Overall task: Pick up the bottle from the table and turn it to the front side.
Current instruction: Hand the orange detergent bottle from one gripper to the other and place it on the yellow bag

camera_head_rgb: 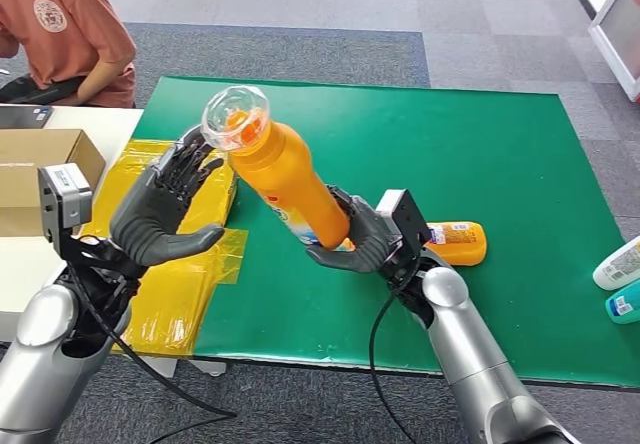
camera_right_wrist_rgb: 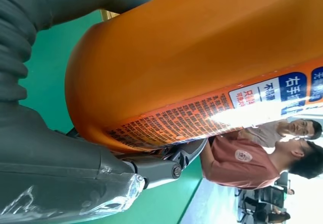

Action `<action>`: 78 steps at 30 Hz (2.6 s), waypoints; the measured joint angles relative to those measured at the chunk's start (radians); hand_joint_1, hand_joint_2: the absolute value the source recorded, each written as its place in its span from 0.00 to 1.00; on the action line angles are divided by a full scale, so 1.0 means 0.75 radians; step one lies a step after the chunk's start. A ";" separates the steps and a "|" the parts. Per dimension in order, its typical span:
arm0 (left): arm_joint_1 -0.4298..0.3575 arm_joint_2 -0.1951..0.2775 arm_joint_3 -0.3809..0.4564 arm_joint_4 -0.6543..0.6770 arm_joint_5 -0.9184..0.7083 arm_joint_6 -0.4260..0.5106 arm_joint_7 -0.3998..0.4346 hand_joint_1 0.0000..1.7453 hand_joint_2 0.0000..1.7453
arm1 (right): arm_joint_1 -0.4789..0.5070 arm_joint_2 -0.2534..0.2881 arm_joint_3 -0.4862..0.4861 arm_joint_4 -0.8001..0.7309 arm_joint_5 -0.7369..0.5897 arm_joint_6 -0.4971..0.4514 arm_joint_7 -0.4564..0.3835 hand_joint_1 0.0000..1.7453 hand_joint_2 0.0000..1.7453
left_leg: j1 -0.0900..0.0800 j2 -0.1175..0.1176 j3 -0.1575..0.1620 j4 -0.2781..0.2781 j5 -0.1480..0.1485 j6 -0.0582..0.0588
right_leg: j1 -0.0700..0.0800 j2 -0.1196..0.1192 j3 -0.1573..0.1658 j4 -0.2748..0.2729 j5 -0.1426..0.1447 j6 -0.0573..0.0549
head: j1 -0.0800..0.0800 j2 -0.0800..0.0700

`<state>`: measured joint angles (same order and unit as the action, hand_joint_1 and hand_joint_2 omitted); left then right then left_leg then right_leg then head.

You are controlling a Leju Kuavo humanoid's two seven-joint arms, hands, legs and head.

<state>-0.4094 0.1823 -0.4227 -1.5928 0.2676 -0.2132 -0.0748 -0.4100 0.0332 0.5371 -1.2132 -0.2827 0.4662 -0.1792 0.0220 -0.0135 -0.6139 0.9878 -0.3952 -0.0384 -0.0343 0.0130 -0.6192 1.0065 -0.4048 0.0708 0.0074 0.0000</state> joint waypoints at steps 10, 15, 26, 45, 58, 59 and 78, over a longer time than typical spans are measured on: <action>0.000 0.000 0.013 0.001 -0.006 0.005 0.000 0.00 1.00 | 0.007 -0.001 0.002 -0.021 0.000 0.000 -0.008 1.00 1.00 | 0.000 0.000 0.000 0.000 0.000 0.000 | 0.000 0.000 0.000 0.000 0.000 0.000 | 0.000 0.000; 0.006 0.000 0.032 0.001 -0.027 0.019 0.000 0.00 1.00 | 0.047 -0.012 0.008 -0.074 0.005 0.009 -0.018 1.00 1.00 | 0.000 0.000 -0.001 0.000 0.000 0.000 | 0.000 0.000 -0.001 0.000 0.000 0.000 | 0.000 0.000; 0.004 -0.005 0.027 0.001 0.025 -0.063 0.007 0.00 1.00 | 0.074 -0.037 0.073 -0.146 0.009 0.034 -0.020 1.00 1.00 | 0.000 0.000 -0.002 0.000 0.000 0.000 | 0.000 0.000 -0.002 0.000 0.000 0.000 | 0.000 0.000; -0.032 -0.027 -0.092 0.026 0.065 -0.072 0.015 0.00 1.00 | 0.034 -0.045 0.134 -0.128 -0.008 0.005 -0.021 1.00 1.00 | 0.000 0.000 -0.003 0.000 0.001 0.000 | 0.000 0.000 -0.002 0.000 0.001 0.000 | 0.000 0.000; -0.013 -0.022 -0.126 0.025 0.066 -0.073 0.014 0.00 1.00 | 0.033 -0.046 0.126 -0.110 -0.008 -0.020 -0.021 1.00 1.00 | 0.000 0.000 -0.003 0.000 0.001 0.000 | 0.000 0.000 -0.002 0.000 0.001 0.000 | 0.000 0.000; -0.008 -0.022 -0.129 0.025 0.066 -0.073 0.014 0.00 1.00 | 0.032 -0.046 0.123 -0.107 -0.008 -0.023 -0.021 1.00 1.00 | 0.000 0.000 -0.003 0.000 0.001 0.000 | 0.000 0.000 -0.002 0.000 0.001 0.000 | 0.000 0.000; 0.001 -0.023 -0.169 0.025 0.080 -0.071 0.014 0.00 1.00 | -0.003 -0.043 0.141 -0.080 0.018 0.011 -0.014 1.00 1.00 | 0.000 0.000 -0.003 0.000 0.001 0.000 | 0.000 0.000 -0.003 0.000 0.001 0.001 | 0.000 0.000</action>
<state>-0.4084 0.1654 -0.5497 -1.5744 0.3277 -0.2666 -0.0645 -0.4120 0.0008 0.6427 -1.2732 -0.2690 0.4746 -0.1900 0.0220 -0.0135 -0.6164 0.9878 -0.3943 -0.0382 -0.0344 0.0129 -0.6211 1.0067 -0.4040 0.0715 0.0074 0.0000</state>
